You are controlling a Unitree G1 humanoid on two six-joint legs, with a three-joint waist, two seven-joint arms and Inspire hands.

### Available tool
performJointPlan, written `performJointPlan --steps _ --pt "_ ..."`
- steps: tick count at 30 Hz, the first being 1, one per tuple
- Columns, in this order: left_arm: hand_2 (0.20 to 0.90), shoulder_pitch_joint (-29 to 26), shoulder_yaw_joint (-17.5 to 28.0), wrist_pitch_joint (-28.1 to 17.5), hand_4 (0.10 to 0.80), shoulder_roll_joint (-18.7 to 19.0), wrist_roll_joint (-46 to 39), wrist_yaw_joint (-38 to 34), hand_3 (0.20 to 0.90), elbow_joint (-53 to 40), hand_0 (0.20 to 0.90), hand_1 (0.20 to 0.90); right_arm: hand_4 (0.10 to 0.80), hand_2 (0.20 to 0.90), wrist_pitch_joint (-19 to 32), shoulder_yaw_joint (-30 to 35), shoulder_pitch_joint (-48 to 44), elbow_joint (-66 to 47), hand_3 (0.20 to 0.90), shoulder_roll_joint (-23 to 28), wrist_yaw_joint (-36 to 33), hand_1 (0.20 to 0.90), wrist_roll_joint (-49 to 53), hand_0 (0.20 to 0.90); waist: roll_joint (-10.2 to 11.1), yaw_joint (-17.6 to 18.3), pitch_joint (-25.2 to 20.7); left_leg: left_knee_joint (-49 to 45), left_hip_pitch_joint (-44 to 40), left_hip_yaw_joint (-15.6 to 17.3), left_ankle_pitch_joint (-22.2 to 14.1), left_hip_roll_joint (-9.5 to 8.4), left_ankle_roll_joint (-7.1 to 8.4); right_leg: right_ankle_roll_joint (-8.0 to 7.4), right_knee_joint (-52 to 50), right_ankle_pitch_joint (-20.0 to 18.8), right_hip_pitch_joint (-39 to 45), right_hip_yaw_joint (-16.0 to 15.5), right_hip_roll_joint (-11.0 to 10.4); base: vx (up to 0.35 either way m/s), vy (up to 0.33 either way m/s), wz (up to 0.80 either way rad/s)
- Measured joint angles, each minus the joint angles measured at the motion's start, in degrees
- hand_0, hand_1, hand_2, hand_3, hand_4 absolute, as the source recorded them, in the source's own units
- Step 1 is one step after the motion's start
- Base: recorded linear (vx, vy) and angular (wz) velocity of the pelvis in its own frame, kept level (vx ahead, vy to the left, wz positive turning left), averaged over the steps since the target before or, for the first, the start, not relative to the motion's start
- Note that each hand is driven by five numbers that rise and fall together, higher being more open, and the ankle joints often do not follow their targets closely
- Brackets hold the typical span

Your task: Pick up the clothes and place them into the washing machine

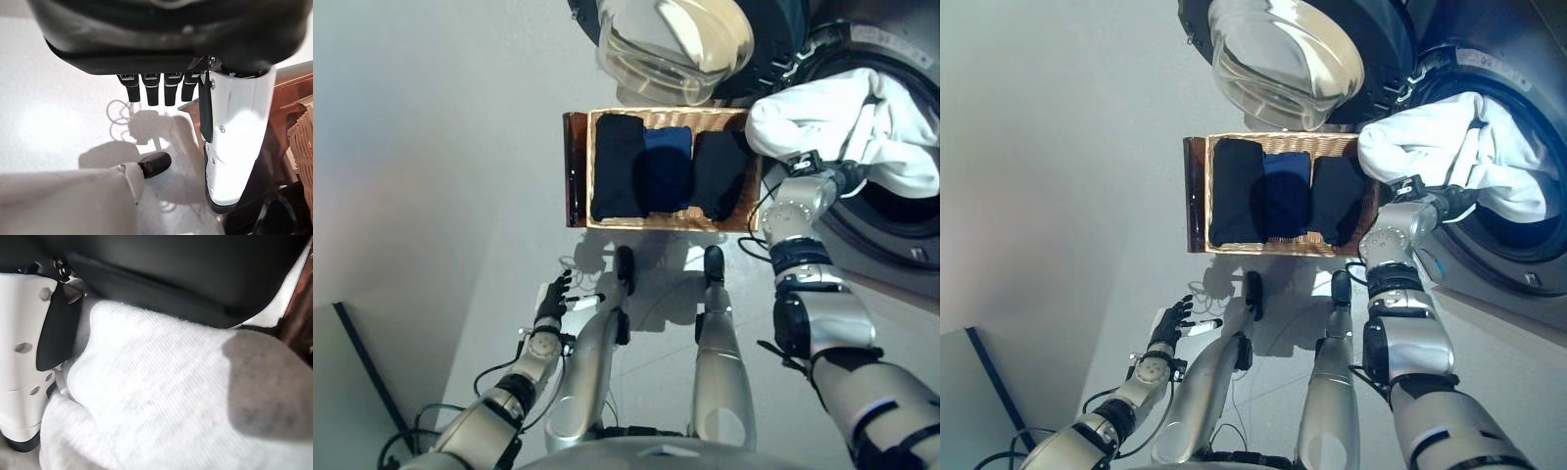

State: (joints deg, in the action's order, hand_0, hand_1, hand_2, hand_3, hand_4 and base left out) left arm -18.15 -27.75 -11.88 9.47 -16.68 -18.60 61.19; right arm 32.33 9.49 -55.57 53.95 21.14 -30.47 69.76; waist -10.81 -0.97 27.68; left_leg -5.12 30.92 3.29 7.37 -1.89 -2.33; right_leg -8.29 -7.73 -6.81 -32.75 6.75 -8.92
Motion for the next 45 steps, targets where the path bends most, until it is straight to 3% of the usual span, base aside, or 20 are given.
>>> performJointPlan --steps 10,20,27,33,45 --pt "0.900 0.7 -0.5 -0.5 0.800 -0.4 -1.7 1.2 0.900 -0.1 0.900 0.900 0.300 0.200 0.0 1.8 -5.9 3.7 0.200 5.9 -1.0 0.200 3.6 0.200 -2.7 0.0 -0.2 1.4 0.4 1.2 0.7 -0.04 -1.00 -0.59 -0.2 -0.3 -1.9 1.1 0.1 0.007 0.002 -0.06" --pt "0.900 0.7 -0.5 -1.1 0.800 -0.7 -2.3 1.2 0.900 0.0 0.900 0.900 0.300 0.200 1.4 6.5 -7.0 7.1 0.200 6.7 -1.2 0.200 8.9 0.200 -3.0 0.0 -0.4 2.2 -0.7 1.9 0.8 -0.21 -1.02 -0.77 -1.0 0.0 -1.9 1.9 0.0 0.015 0.005 -0.03" --pt "0.900 0.8 -2.4 -1.1 0.800 -0.9 -2.5 1.6 0.900 -0.1 0.900 0.900 0.300 0.200 1.2 6.7 -11.9 13.1 0.200 14.9 -3.4 0.200 9.6 0.200 -5.0 -0.6 -1.8 3.1 -0.6 2.0 1.0 -1.25 -1.10 -1.20 -1.2 0.4 -2.5 2.0 -1.0 0.000 0.004 0.02" --pt "0.900 0.8 -2.4 -1.2 0.800 -0.8 -2.5 1.6 0.900 -0.3 0.900 0.900 0.300 0.200 -0.3 6.6 -14.3 15.0 0.200 20.0 -4.6 0.200 9.6 0.200 -5.1 -0.8 -1.9 3.5 -0.6 2.2 1.4 -1.64 -1.64 -1.74 -1.4 0.5 -2.9 2.2 -1.3 0.000 0.000 0.00" --pt "0.900 0.8 -2.4 -1.9 0.800 -0.8 -2.4 1.6 0.900 -0.3 0.900 0.900 0.300 0.200 -1.2 6.0 -17.2 15.7 0.200 21.4 -6.0 0.200 9.0 0.200 -5.1 -0.8 -1.9 4.3 -0.4 3.1 1.4 -2.06 -1.69 -2.13 -2.2 0.8 -4.3 3.4 -1.5 -0.002 -0.001 -0.03"
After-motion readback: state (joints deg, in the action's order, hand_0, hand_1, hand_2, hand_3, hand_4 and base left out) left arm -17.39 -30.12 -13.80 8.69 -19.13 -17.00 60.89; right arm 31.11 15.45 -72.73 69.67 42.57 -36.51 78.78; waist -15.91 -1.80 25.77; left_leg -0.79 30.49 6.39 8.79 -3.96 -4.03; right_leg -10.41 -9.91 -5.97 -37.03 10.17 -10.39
